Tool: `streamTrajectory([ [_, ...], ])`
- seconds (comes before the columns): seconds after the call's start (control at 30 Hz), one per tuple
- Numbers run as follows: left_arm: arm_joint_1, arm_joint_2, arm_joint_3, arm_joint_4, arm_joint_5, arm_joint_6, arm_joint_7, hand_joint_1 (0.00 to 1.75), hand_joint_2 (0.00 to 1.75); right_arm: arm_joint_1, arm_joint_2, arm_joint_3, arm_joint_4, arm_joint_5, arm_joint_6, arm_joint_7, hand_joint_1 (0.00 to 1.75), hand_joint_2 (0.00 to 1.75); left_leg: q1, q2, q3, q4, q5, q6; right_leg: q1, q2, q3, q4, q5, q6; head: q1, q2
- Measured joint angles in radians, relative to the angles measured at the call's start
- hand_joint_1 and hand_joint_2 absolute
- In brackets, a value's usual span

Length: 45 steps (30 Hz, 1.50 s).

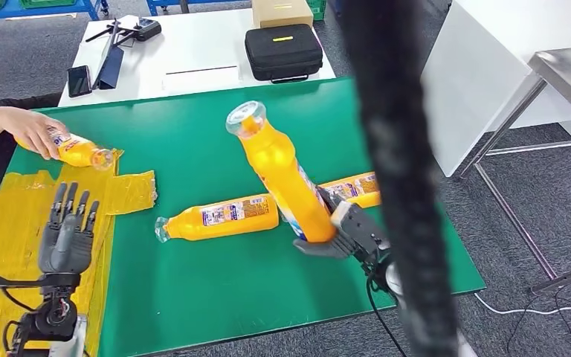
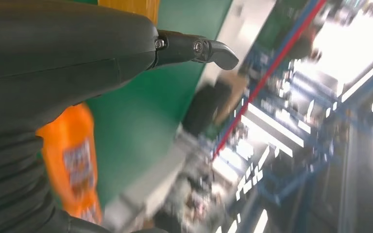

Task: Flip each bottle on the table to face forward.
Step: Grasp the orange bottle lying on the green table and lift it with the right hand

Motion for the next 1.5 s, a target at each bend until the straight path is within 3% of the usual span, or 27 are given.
streamTrajectory([
  [0.17, 0.004, -0.036, -0.1, -0.053, 0.053, 0.017, 0.034, 0.0, 1.75, -0.152, 0.081, 0.073, 0.135, 0.069, -0.106, 0.031, 1.75, 1.75, 0.0, 0.0, 0.0, 0.0, 0.002, 0.0, 0.0, 0.0, 0.0, 0.0, 0.001, 0.0, 0.0, 0.0],
  [0.5, 0.004, -0.046, -0.138, -0.076, 0.062, 0.022, 0.043, 0.0, 1.75, -0.204, 0.116, 0.104, 0.186, 0.086, -0.131, 0.038, 1.75, 1.75, 0.001, -0.001, -0.001, 0.0, 0.002, 0.0, 0.0, -0.001, 0.0, 0.0, 0.001, 0.0, 0.0, 0.0],
  [0.67, -0.047, -0.087, -0.222, -0.091, 0.074, 0.036, 0.086, 0.0, 1.75, -0.318, 0.232, 0.194, 0.342, 0.22, -0.259, 0.102, 1.75, 1.75, 0.001, -0.001, -0.003, 0.0, 0.002, 0.0, 0.0, -0.002, -0.002, 0.0, 0.001, 0.0, 0.0, 0.0],
  [1.17, -0.067, -0.107, -0.226, -0.092, 0.067, 0.06, 0.093, 0.0, 1.75, -0.352, 0.335, 0.29, 0.514, 0.308, -0.237, 0.143, 1.75, 1.75, 0.002, -0.001, -0.003, 0.0, 0.002, -0.001, 0.001, -0.003, -0.003, 0.001, 0.001, 0.0, 0.0, 0.0],
  [1.5, -0.069, -0.118, -0.192, -0.086, 0.023, 0.085, 0.079, 0.0, 1.75, -0.345, 0.422, 0.412, 0.571, 0.424, -0.234, 0.238, 1.75, 1.75, 0.001, -0.001, -0.004, 0.0, 0.002, -0.001, 0.001, -0.003, -0.005, 0.001, 0.0, -0.001, 0.0, 0.0],
])
